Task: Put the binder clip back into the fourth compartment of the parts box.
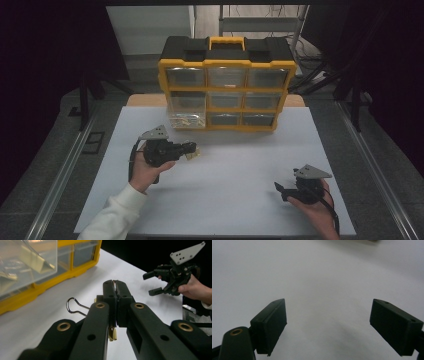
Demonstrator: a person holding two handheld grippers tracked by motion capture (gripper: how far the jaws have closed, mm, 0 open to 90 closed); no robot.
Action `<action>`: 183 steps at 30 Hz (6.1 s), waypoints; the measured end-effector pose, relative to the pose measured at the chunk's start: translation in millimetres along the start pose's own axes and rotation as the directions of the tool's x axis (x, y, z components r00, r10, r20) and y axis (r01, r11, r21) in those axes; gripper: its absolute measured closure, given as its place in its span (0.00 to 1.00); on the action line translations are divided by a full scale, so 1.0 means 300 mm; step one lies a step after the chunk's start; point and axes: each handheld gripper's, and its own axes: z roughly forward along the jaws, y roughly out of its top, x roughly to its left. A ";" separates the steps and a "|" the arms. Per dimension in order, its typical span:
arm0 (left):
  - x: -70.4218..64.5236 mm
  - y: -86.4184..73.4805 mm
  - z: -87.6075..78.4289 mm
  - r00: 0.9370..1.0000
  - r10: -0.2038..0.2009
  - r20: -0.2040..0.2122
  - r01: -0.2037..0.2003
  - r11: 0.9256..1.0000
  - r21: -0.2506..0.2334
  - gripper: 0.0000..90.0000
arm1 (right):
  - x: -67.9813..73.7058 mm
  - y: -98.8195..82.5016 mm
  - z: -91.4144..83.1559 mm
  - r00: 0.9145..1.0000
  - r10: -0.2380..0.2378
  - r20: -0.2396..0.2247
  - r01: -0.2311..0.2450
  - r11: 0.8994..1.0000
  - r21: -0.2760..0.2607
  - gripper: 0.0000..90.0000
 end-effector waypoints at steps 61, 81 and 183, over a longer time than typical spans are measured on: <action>-0.010 0.141 -0.059 0.999 0.033 -0.020 -0.035 0.994 -0.106 0.98 | 0.006 0.018 -0.020 0.999 0.035 -0.040 -0.037 0.998 -0.045 0.13; 0.011 0.196 -0.064 0.998 0.035 -0.057 -0.043 0.988 -0.147 0.98 | 0.005 0.016 -0.018 0.999 0.036 -0.039 -0.038 0.999 -0.039 0.13; 0.005 0.174 -0.067 0.991 0.056 -0.119 -0.063 0.996 -0.059 0.29 | 0.007 0.014 -0.015 0.999 0.030 -0.035 -0.031 0.999 -0.032 0.13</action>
